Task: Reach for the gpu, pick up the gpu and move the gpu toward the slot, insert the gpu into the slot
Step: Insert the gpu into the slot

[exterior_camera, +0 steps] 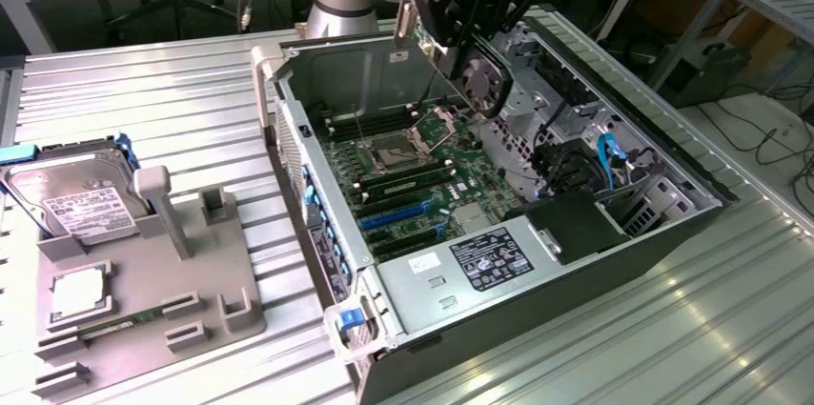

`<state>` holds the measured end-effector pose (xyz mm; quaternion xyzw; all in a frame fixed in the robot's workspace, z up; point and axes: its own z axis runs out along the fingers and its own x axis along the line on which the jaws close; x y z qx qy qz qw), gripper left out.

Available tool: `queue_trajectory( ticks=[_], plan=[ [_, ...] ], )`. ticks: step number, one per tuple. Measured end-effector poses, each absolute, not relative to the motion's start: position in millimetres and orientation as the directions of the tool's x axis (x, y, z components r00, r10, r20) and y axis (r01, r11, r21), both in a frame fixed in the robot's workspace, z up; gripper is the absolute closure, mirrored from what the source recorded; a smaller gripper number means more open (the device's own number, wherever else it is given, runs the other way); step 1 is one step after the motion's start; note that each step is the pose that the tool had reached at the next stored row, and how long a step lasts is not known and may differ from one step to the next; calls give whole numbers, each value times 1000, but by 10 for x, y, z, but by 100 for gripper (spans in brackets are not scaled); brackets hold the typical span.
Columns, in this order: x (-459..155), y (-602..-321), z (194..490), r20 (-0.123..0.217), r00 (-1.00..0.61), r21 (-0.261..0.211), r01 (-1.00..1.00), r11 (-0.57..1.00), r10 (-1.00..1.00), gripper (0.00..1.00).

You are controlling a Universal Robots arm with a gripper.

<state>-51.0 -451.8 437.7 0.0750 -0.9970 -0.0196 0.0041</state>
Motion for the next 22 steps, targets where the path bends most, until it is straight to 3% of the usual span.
queue_trajectory(
  ticks=[22],
  plan=[
    [-510,-4518,4377,5,-937,40,-348,937,-348,72]
  ],
)
